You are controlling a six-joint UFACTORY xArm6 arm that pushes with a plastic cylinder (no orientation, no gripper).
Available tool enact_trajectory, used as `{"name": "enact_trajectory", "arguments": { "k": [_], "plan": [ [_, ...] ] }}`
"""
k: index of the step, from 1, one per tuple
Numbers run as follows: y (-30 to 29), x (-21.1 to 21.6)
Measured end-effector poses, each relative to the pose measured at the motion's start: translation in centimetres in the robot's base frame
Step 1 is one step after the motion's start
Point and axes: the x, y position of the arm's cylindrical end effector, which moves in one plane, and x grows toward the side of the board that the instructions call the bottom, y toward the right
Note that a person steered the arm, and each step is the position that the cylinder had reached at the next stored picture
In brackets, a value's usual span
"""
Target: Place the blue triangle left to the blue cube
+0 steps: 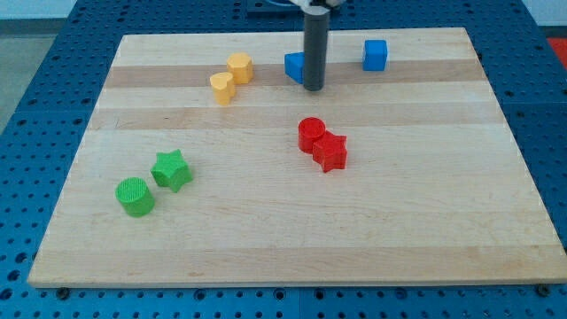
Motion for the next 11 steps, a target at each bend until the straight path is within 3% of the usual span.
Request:
{"name": "enact_trajectory", "arguments": {
  "k": [1, 2, 3, 4, 6, 11],
  "plan": [
    [-5.3, -3.0],
    [-4.4, -4.6],
    [0.4, -4.8],
    [-1.9, -3.6],
    [0.6, -1.9],
    [1.5, -4.8]
  ]
}}
